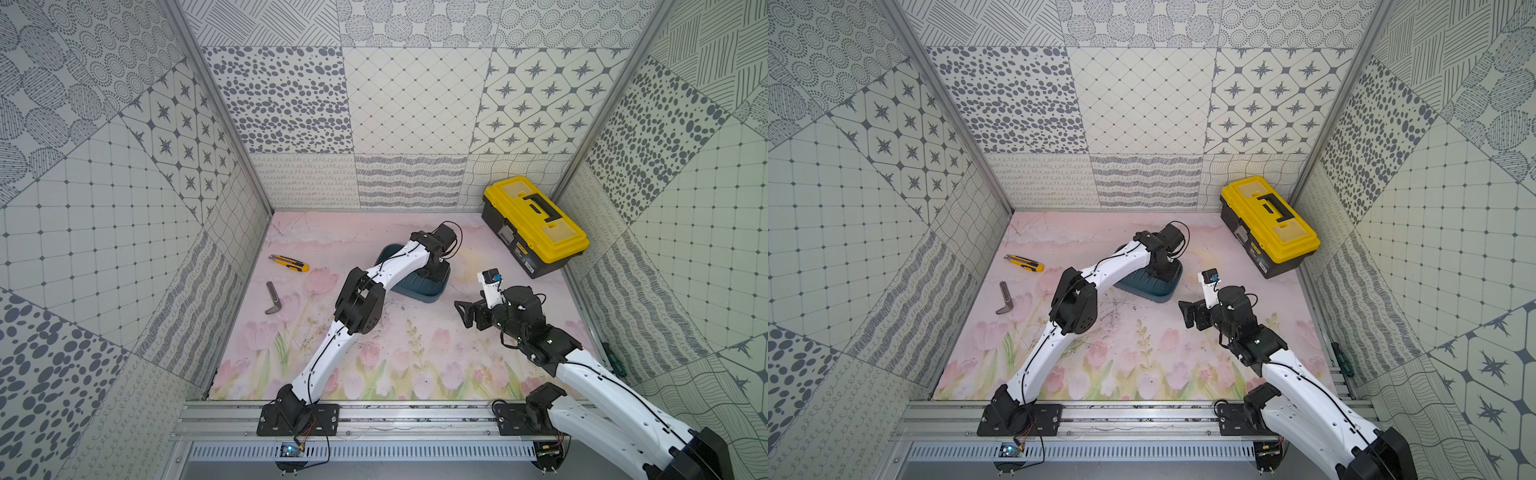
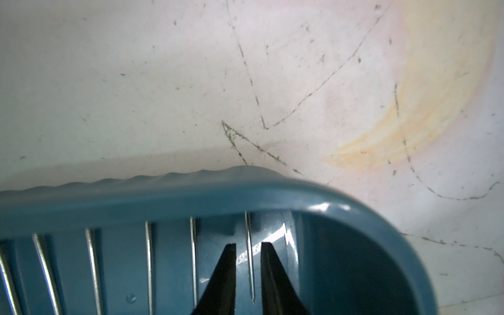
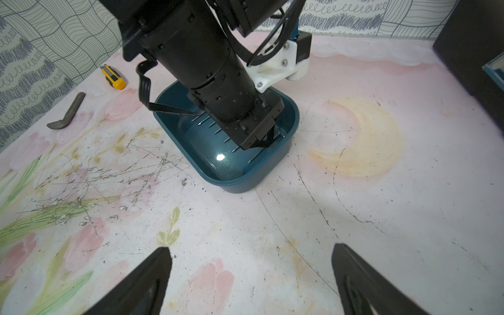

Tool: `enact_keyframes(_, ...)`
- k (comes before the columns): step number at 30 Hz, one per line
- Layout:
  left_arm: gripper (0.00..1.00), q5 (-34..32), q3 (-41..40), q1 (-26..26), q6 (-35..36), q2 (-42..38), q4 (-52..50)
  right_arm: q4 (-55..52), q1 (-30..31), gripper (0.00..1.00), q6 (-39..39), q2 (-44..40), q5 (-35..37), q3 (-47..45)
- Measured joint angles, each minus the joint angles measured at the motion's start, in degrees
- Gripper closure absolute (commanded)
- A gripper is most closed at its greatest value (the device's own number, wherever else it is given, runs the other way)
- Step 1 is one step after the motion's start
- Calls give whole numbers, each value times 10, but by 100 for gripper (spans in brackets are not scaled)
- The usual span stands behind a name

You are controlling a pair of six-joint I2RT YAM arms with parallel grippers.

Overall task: Put the nails on the desktop into the storage box
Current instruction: Place the nail in the storage box, then reset both arms

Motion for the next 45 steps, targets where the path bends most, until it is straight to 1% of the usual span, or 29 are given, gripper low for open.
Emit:
enact_keyframes(2, 79, -1, 0, -1, 0, 0, 0, 0, 0, 3, 0, 0, 0, 0)
enact_keyframes(4, 77, -2, 0, -2, 0, -3, 0, 0, 0, 3, 0, 0, -1, 0)
enact_keyframes(7, 69, -7, 0, -3, 1, -17, 0, 0, 0, 3, 0, 0, -4, 0)
enact_keyframes(11, 62, -17, -2, -3, 4, -47, 0, 1, -1, 3, 0, 0, -5, 0)
enact_keyframes(14, 59, -24, -5, -3, 8, -69, 1, 1, -2, 3, 0, 0, -6, 0)
enact_keyframes(16, 58, -30, -22, -3, 12, -89, 3, 6, -2, 3, 2, 2, -4, 2)
enact_keyframes(20, 57, -39, -84, -2, 13, -164, 9, 30, -3, 3, 16, 15, 24, 21)
enact_keyframes(25, 54, -38, -216, 17, 9, -303, 62, 53, -3, 3, 41, 53, 102, 73)
enact_keyframes(27, 49, -38, -290, 35, 1, -386, 95, 78, -3, 3, 40, 63, 122, 77)
enact_keyframes(28, 43, -39, -324, 44, -3, -422, 111, 88, -3, 3, 35, 67, 128, 77)
enact_keyframes(29, 32, -44, -354, 52, -5, -461, 127, 96, -3, 3, 28, 70, 130, 77)
enact_keyframes(30, 23, -49, -385, 57, -8, -497, 145, 104, -3, 3, 19, 72, 131, 77)
enact_keyframes(31, 20, -56, -416, 62, -10, -531, 162, 110, -3, 3, 8, 75, 131, 78)
enact_keyframes(32, 20, -65, -445, 64, -12, -563, 176, 117, -3, 3, -5, 80, 132, 80)
enact_keyframes(33, 16, -75, -476, 67, -12, -596, 191, 121, -3, 3, -15, 85, 132, 85)
enact_keyframes(34, 1, -88, -513, 69, -4, -633, 217, 122, -6, 3, -29, 93, 132, 94)
enact_keyframes(36, 1, -109, -576, 71, 19, -695, 255, 129, -13, 3, -51, 113, 132, 114)
enact_keyframes(39, 1, -140, -651, 73, 52, -758, 308, 142, -39, 3, -74, 141, 132, 142)
enact_keyframes(42, 1, -179, -732, 77, 85, -815, 354, 174, -93, 3, -85, 173, 136, 155)
enact_keyframes(45, 0, -205, -801, 95, 105, -846, 405, 186, -144, 3, -91, 205, 150, 153)
